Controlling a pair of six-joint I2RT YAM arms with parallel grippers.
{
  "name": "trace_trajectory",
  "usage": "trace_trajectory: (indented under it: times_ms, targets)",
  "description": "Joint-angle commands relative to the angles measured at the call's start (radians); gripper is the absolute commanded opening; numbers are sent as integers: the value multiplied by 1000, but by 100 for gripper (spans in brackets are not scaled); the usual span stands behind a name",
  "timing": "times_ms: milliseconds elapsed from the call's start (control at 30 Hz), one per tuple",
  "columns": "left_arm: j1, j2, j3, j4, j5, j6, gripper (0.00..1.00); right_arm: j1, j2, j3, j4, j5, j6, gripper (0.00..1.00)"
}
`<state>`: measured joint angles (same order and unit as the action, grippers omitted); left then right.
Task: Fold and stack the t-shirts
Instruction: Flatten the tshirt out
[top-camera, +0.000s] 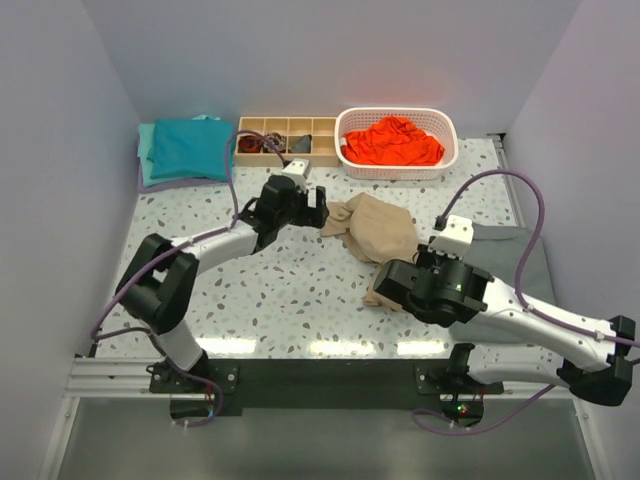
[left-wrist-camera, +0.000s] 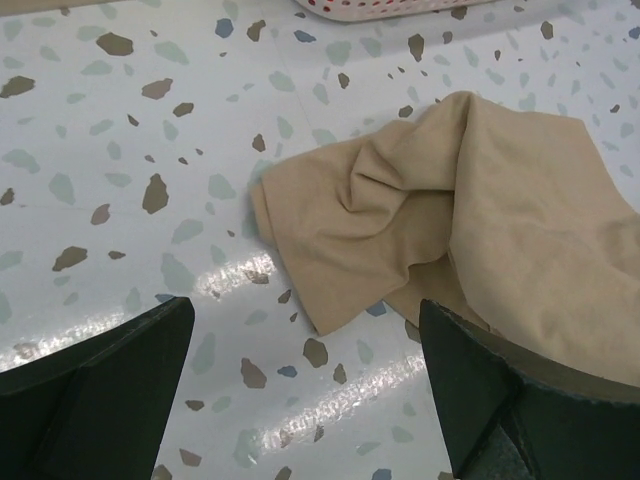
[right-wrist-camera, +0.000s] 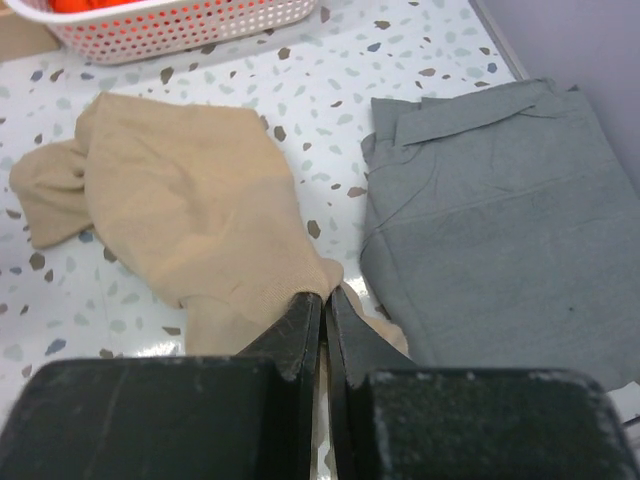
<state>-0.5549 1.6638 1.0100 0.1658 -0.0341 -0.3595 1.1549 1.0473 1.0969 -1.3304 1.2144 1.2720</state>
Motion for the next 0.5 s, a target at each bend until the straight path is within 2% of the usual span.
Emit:
trace_trajectory:
  times_ms: [0,167,333,433,467]
  targets:
    - [-25,115,88,74,57,19,100,-37,16,-2,-334,135,159,0]
    - [-53,260,156,89,57,24,100,-37,48,12,-233,140,44,0]
    - [-62,292,139,138,49,14,100,-46,14,-6,-100,117,-97,0]
    - [-62,310,139,143,49,10,84,-60,-24,-32,-26,103,-169,0]
    - [-62,313,134,149,54,8,72,-66,-32,-41,-13,102,-184,0]
